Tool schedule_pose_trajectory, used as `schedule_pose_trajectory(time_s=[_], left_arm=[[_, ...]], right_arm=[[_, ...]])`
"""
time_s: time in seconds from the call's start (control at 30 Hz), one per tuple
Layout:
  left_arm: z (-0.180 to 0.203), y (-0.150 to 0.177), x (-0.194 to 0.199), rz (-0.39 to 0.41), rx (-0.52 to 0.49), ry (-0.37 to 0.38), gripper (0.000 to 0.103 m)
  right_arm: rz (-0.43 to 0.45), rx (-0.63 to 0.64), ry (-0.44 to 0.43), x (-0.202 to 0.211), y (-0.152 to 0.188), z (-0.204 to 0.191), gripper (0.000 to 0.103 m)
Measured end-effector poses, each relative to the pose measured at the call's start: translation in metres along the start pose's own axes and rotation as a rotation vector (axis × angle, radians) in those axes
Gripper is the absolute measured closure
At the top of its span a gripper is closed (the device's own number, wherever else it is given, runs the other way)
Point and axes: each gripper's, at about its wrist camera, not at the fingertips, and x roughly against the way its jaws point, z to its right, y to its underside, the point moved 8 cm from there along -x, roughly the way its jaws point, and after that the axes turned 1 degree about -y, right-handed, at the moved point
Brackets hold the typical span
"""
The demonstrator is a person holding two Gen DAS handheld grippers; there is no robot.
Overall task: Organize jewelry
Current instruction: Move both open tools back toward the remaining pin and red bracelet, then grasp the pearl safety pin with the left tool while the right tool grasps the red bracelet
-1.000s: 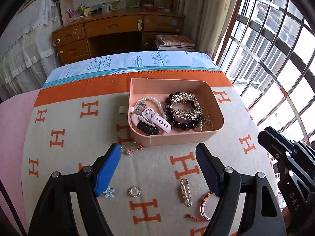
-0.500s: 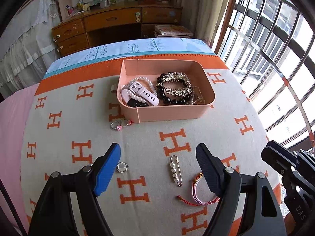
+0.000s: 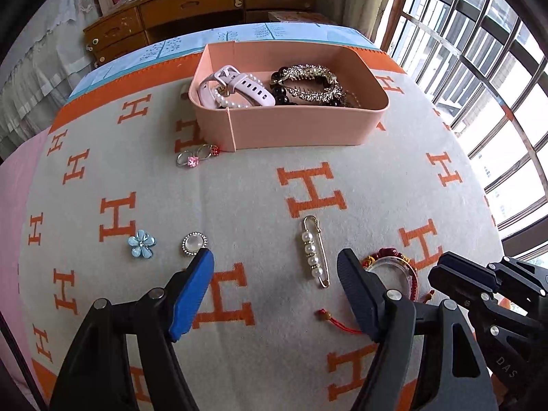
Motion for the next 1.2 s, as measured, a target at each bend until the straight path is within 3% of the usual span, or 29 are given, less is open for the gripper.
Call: schedule_pose_trajectory(time_s=[0.13, 0.37, 0.47, 0.6, 0.67, 0.9, 1.0, 1.07, 1.2], left_arm=[[-0.003, 0.01, -0.005, -0.02, -0.001, 0.013, 0.038], [-0.002, 0.015, -0.01, -0.038, 0.002, 0.029, 0.039], [0.001, 0.014, -0.011, -0.037, 0.0, 0.04, 0.039], [0.006, 0.009, -0.013, -0.045, 0.004, 0.056, 0.04], [0.009, 0.007, -0.017, -0.062, 0.009, 0.065, 0.054], [0.025, -0.004, -0.022, -0.078, 0.029, 0.087, 0.06], [0.028, -0.004, -0.022, -0.078, -0.004, 0.036, 0.074], [0.032, -0.003, -0.022, -0.085, -0.015, 0.04, 0.091], [0.034, -0.003, -0.022, -0.094, -0.002, 0.076, 0.097]], right_arm=[[-0.021, 0.043, 0.019, -0.012, 0.002, -0.008, 0.089], [-0.015, 0.182, 0.104, -0.021, 0.01, -0.023, 0.089], [-0.013, 0.151, 0.089, -0.019, 0.01, -0.018, 0.095], [-0.006, 0.092, 0.087, -0.014, 0.009, -0.003, 0.095], [-0.002, 0.077, 0.085, -0.011, 0.008, 0.002, 0.095], [0.001, 0.076, 0.066, -0.011, 0.009, 0.004, 0.095], [0.0, 0.067, 0.052, -0.011, 0.009, 0.006, 0.095], [0.001, 0.062, 0.047, -0.01, 0.009, 0.008, 0.095], [0.002, 0.057, 0.04, -0.01, 0.009, 0.008, 0.095]])
